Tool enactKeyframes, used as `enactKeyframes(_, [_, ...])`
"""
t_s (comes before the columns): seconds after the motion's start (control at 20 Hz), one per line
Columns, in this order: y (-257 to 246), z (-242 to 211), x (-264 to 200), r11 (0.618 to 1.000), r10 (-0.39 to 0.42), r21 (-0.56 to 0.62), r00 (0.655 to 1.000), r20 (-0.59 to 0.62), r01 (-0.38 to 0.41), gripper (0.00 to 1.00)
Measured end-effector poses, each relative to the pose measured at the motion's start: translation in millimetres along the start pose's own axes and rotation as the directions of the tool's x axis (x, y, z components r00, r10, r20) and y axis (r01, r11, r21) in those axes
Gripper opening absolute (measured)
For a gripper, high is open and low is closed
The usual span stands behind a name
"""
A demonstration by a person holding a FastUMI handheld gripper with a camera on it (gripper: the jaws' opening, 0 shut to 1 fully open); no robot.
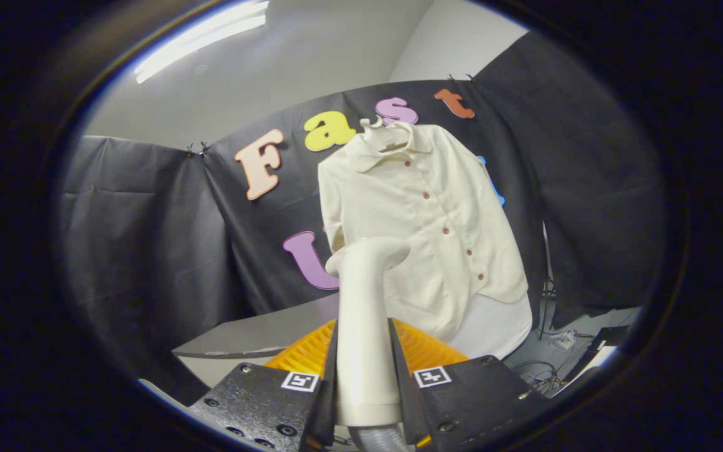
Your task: Iron the clothes twice with a garment steamer, once on the left side and once on the right side.
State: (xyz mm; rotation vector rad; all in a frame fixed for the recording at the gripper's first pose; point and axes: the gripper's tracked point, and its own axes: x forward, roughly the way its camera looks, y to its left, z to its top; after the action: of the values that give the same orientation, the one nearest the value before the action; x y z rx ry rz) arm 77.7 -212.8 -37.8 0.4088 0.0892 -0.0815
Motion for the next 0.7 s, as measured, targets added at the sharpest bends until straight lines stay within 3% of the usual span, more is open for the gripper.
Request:
enactKeyframes(0.15, [45.9, 19.8, -20.9, 0.999, 0.042, -0.011, 0.999, 0.03, -0.041, 0.41])
enactKeyframes(0.4, [93.3, 26.3, -49.3, 0.998, 0.049, -0.053, 0.998, 0.041, -0.047, 0.4])
enactKeyframes(0.7, [123.5, 34.7, -63.6, 0.994, 0.071, -0.089, 0.996, 0.058, -0.066, 0.4])
